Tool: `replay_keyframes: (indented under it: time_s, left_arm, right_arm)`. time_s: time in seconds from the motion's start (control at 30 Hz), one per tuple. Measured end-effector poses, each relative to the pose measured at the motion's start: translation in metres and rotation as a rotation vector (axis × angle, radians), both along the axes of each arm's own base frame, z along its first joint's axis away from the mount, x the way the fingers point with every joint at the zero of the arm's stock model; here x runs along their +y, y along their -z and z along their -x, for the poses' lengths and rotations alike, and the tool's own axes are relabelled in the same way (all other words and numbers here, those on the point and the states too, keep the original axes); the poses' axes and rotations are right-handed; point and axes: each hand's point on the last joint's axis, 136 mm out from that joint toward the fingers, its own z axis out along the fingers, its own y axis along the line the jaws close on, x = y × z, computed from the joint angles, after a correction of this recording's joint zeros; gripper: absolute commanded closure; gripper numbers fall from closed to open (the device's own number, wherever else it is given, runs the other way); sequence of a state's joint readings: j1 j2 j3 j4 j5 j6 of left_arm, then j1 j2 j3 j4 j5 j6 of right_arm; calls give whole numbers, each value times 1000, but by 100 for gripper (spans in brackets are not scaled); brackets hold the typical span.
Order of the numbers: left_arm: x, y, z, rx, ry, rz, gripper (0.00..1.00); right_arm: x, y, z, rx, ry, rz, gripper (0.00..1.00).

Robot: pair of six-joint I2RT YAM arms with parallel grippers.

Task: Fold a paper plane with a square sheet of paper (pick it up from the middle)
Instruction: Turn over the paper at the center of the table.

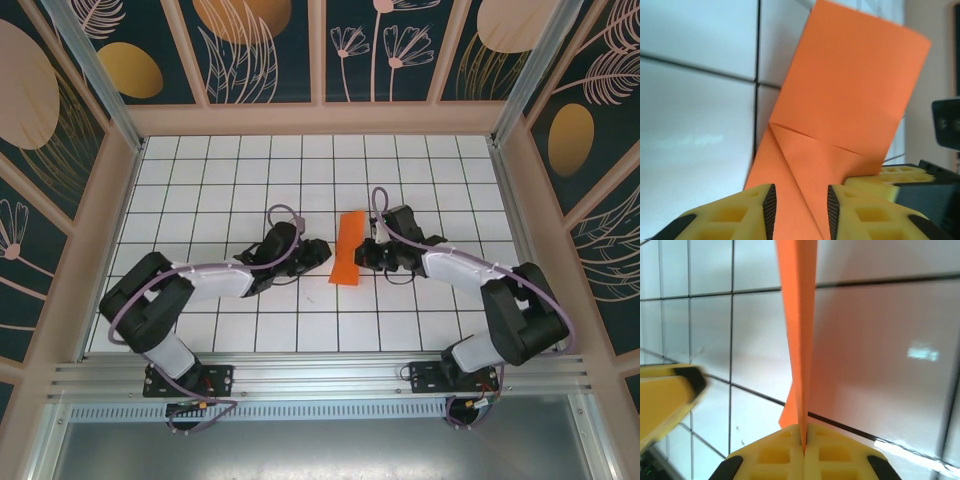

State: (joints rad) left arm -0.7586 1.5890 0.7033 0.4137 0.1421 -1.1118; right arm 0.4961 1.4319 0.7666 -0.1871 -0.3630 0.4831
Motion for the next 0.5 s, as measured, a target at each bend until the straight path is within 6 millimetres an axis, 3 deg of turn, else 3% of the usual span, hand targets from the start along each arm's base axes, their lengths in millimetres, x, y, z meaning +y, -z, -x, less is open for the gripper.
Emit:
replay_keyframes:
  time_s: [0.13, 0.3, 0.4, 0.5]
  left_arm:
    - [27, -38, -5, -113, -118, 16, 60]
    - [71, -45, 0, -178, -268, -24, 58]
    - [97, -43, 5, -202, -351, -49, 57]
    - [117, -47, 9, -230, -416, -59, 55]
  right_arm:
    - [-25, -42, -23, -106, 74, 199, 95]
    - [-54, -78, -29, -183, 133, 520, 96]
    - [-62, -73, -25, -171, 114, 719, 94]
    - [-64, -48, -17, -116, 53, 900, 91]
